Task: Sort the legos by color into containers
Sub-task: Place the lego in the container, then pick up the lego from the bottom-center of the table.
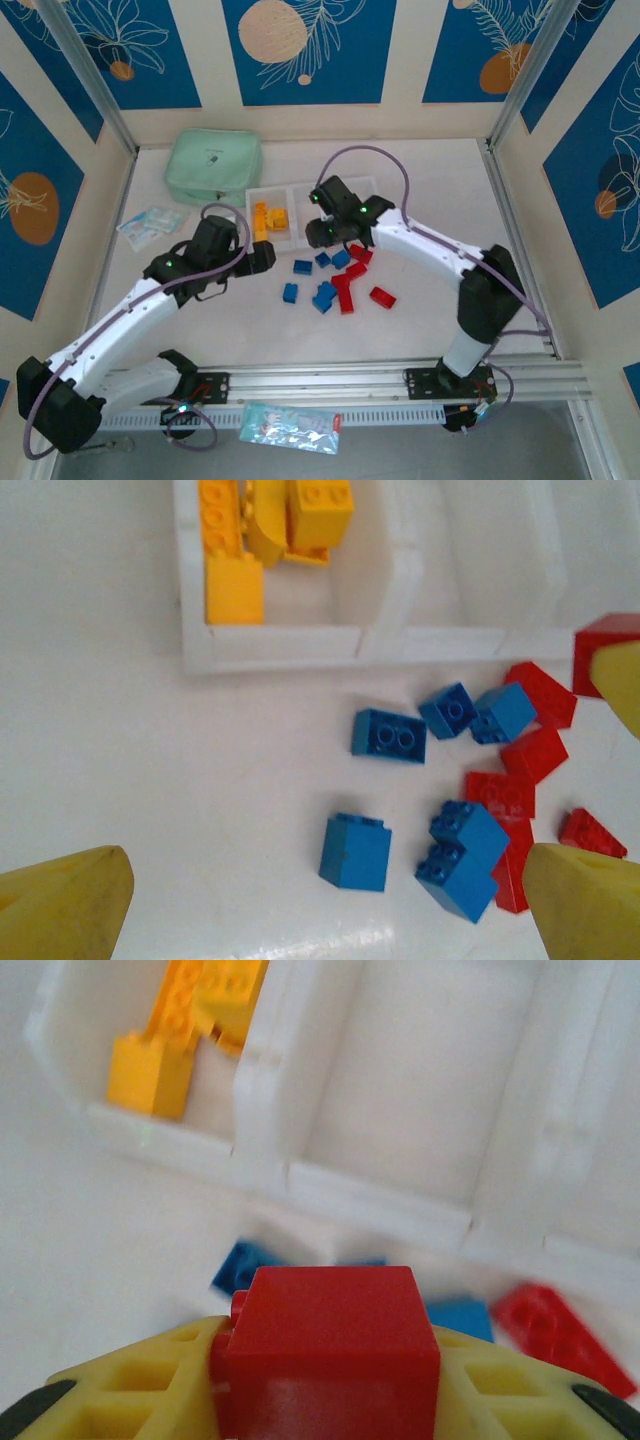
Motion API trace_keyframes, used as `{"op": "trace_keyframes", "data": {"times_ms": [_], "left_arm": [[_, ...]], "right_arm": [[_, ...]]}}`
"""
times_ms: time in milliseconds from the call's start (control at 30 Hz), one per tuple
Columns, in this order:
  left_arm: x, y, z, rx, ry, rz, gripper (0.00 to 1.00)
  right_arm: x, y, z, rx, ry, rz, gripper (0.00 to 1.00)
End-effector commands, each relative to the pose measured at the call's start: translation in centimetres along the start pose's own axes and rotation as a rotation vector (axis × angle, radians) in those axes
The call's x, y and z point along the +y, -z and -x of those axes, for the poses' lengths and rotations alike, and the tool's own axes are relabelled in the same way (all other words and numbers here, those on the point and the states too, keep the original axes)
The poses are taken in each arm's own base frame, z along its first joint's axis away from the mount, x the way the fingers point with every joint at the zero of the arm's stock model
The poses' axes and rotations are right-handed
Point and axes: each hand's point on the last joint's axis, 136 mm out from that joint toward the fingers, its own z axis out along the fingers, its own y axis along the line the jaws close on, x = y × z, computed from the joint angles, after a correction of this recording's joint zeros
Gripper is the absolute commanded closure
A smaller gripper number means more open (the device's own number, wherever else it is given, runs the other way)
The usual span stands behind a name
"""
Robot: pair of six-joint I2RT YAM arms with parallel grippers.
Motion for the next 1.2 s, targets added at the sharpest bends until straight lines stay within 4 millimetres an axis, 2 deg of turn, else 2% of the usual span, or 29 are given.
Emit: {"op": "trace_keyframes", "data": {"times_ms": [0, 133, 200, 267, 400, 567, 667, 900, 1167], "left_arm": [[0.1, -0.1, 1.0, 0.004, -0.024, -0.001, 0.01], [0.9, -1.0, 1.5, 0.005, 0.014, 0.018, 0.01], [1.0, -1.3, 1.8, -0.005, 0.02, 0.017, 0.01], [1.1, -1.4, 1.9, -0.012, 0.023, 0.016, 0.01], [1.2, -1.4, 2.2, -0.02, 0.021, 0.023, 0.01], [0.5, -0.9, 2.1, -0.015, 0.017, -0.017, 0.01], [0.0, -0.7, 1.6, -0.002, 0.017, -0.058, 0.01], [-1.2, -0.5, -1.0, 0.055, 0.009, -0.146, 0.01], [-2.1, -0.7, -4.9, 0.084, -0.056, -0.154, 0.01]], "right_arm": [[-0.4, -2.1, 3.1, -0.049, 0.049, -0.006, 0.56], [-2.0, -5.7, 5.0, -0.026, 0.043, -0.053, 0.55], [-2.5, -6.9, 5.3, -0.014, 0.044, -0.066, 0.5], [-2.7, -7.2, 5.9, -0.015, 0.037, -0.072, 0.44], [-2.7, -5.9, 7.1, -0.06, 0.045, -0.078, 0.34], [-1.5, -2.4, 6.7, -0.091, 0.057, -0.033, 0.32], [-0.9, -0.4, 4.7, -0.079, 0.053, 0.004, 0.31], [-1.1, 2.7, -2.7, 0.035, 0.019, 0.012, 0.26], [-1.4, 4.4, -11.9, 0.179, -0.017, -0.041, 0.22]]}}
